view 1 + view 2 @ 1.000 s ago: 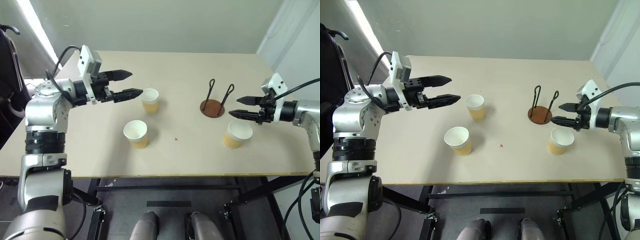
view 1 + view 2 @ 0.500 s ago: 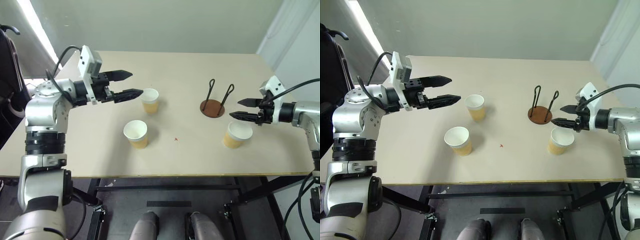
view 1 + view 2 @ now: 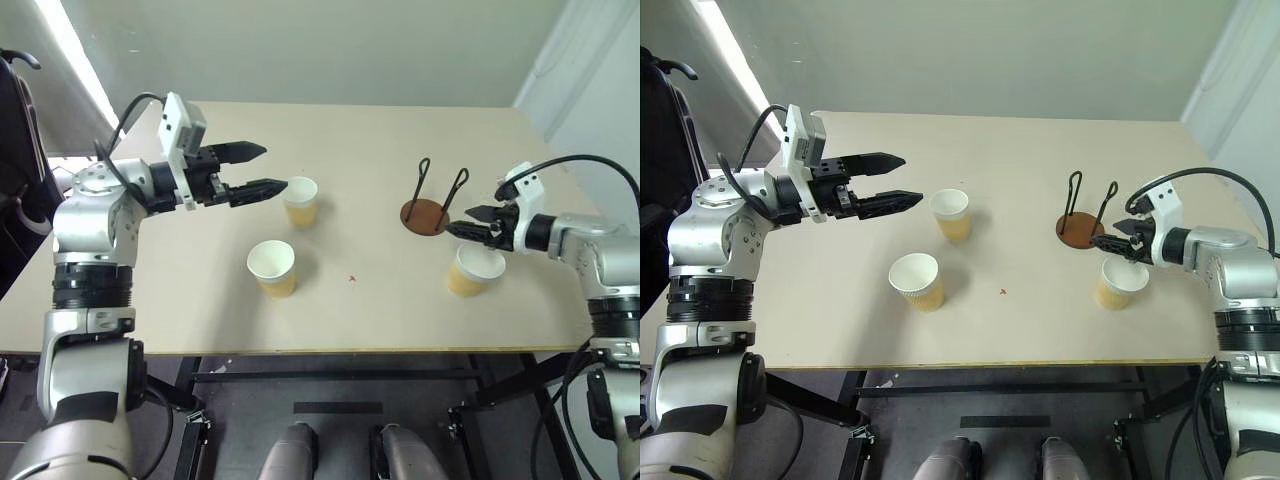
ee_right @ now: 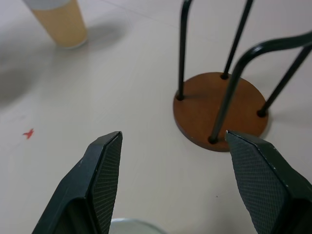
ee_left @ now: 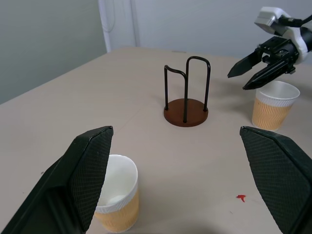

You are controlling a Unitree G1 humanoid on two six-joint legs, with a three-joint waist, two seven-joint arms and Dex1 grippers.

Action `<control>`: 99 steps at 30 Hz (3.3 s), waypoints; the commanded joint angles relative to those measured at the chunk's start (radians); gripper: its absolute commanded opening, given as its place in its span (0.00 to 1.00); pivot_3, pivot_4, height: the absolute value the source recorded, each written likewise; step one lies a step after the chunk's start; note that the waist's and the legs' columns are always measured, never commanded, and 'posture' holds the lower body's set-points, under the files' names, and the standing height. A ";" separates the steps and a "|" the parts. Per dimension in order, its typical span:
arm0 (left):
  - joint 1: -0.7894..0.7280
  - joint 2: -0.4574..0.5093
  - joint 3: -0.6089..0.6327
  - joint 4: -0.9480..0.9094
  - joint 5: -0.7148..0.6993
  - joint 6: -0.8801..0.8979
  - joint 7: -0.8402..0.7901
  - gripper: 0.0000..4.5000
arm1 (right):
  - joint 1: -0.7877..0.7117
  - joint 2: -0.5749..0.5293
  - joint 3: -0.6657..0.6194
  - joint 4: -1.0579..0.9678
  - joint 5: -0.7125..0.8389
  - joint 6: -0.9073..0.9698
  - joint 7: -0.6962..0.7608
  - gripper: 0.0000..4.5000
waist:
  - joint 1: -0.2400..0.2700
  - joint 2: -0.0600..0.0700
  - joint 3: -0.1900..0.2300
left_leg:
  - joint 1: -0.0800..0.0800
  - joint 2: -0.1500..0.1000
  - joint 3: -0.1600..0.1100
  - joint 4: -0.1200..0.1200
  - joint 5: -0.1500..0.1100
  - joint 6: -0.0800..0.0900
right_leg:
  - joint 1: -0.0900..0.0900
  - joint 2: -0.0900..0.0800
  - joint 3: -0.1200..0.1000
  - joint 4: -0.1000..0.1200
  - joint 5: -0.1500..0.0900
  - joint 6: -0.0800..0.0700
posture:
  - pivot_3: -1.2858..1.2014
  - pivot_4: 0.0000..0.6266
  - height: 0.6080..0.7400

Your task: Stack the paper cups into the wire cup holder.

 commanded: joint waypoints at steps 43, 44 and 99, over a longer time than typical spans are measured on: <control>-0.034 0.027 0.010 0.012 0.003 -0.022 -0.008 1.00 | -0.180 0.210 0.050 0.214 -0.169 -0.241 -0.157 0.15 | -0.002 0.000 0.000 | -0.001 0.000 0.000 -0.001 -0.001 0.000 | -0.001 0.000 0.000 0.000 0.000 -0.001 | 0.52 0.24 1.00; -0.037 0.029 0.009 0.017 0.005 -0.023 -0.011 1.00 | -0.182 0.215 0.050 0.213 -0.168 -0.238 -0.160 0.08 | -0.002 0.000 0.000 | 0.000 0.000 0.000 -0.001 -0.001 0.000 | -0.001 0.000 0.000 0.000 0.000 -0.001 | 0.52 0.24 1.00; -0.103 0.229 -0.252 -0.028 -0.001 0.070 -0.415 1.00 | -0.094 0.101 0.260 -0.123 -0.056 -0.202 0.344 0.16 | -0.006 0.000 0.000 | -0.003 0.000 -0.001 -0.002 0.000 -0.001 | -0.004 0.000 0.000 0.000 -0.004 -0.007 | 0.52 0.24 1.00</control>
